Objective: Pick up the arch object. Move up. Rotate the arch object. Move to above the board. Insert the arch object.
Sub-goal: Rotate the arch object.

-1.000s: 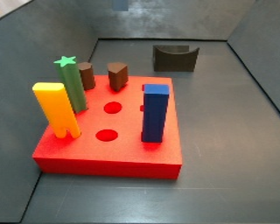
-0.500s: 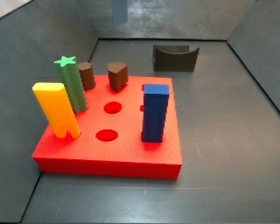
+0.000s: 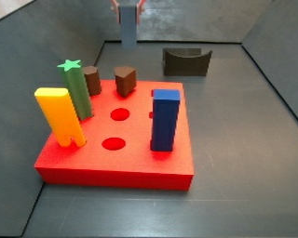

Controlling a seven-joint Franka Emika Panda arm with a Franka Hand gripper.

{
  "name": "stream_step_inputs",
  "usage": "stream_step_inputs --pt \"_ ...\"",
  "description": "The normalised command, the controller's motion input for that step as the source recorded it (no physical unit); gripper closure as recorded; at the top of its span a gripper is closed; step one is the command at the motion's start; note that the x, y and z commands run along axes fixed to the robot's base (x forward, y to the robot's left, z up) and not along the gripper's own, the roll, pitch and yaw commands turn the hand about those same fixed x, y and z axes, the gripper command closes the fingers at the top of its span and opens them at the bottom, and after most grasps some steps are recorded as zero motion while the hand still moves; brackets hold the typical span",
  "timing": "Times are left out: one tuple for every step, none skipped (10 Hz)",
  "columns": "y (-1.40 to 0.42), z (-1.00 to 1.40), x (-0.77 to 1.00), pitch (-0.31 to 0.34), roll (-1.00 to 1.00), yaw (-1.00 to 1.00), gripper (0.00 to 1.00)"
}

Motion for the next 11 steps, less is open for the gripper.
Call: stream_step_inputs --pt "0.01 -1.00 0.02 -0.040 -0.02 -0.06 1.00" --pt "0.02 -1.00 0.02 -0.039 -0.02 -0.06 1.00" --pt "0.02 -0.99 0.03 -0.042 -0.02 -0.06 1.00" --pt "0.02 -0.84 0.02 -0.042 -0.02 -0.06 1.00" --pt "0.02 -0.69 0.02 -0.042 -0.02 -0.06 1.00" --pt "0.02 -0.49 0.02 -0.037 -0.02 -0.06 1.00" --pt "0.02 -0.35 0.02 -0.033 -0.02 -0.06 1.00" --pt "0.02 -0.25 0.03 -0.030 -0.02 -0.06 1.00" --pt "0.00 0.00 0.00 -0.024 -0.02 -0.06 0.00" --pt "0.00 1.00 0.00 -0.007 -0.02 -0.06 0.00" --pt "0.00 1.00 -0.02 0.009 -0.02 -0.06 0.00"
